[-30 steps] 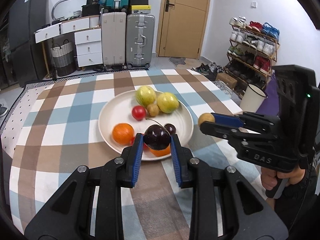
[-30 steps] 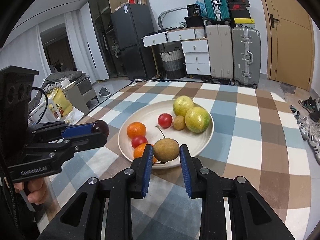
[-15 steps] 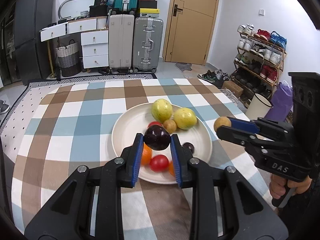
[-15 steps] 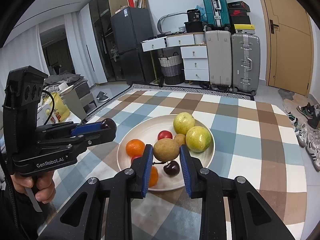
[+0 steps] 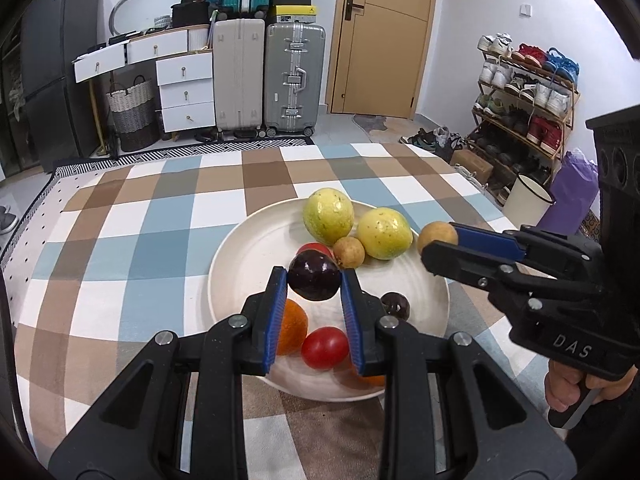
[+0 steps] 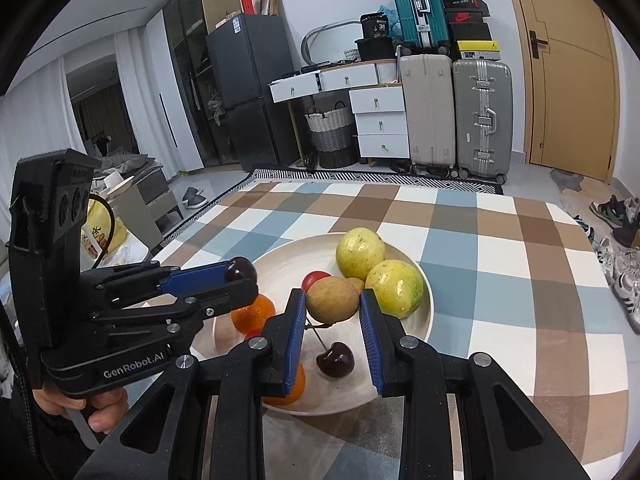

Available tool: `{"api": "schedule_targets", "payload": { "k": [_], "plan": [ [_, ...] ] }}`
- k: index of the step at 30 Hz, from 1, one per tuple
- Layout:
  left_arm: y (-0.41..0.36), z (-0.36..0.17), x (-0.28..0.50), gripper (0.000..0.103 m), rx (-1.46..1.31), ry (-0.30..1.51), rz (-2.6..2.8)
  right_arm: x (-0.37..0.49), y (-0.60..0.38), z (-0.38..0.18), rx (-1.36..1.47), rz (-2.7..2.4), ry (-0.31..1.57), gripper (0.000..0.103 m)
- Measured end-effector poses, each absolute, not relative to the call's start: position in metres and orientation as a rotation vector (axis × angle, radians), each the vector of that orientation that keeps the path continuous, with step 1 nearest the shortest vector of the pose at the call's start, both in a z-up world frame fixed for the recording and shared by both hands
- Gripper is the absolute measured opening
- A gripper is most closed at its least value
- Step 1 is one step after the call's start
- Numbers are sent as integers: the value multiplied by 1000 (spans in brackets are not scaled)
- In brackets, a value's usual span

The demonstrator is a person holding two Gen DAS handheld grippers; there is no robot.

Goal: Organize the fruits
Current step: 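Carry the cherry in the left tool while the right tool carries the kiwi over the plate, then open the left tool to drop the cherry while the right tool drops the kiwi into the plate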

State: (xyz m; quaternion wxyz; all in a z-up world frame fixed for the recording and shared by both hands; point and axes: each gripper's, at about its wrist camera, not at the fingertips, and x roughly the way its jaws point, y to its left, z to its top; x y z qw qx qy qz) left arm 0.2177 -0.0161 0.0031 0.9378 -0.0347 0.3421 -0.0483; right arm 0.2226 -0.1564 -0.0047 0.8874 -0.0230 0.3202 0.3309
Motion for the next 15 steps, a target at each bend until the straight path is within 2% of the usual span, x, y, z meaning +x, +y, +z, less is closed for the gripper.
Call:
{"api": "schedule_targets", "payload": {
  "k": [15],
  "plan": [
    [-19, -15, 226, 25, -49, 724, -97, 239, -151, -26, -59, 649, 697, 28]
  ]
}}
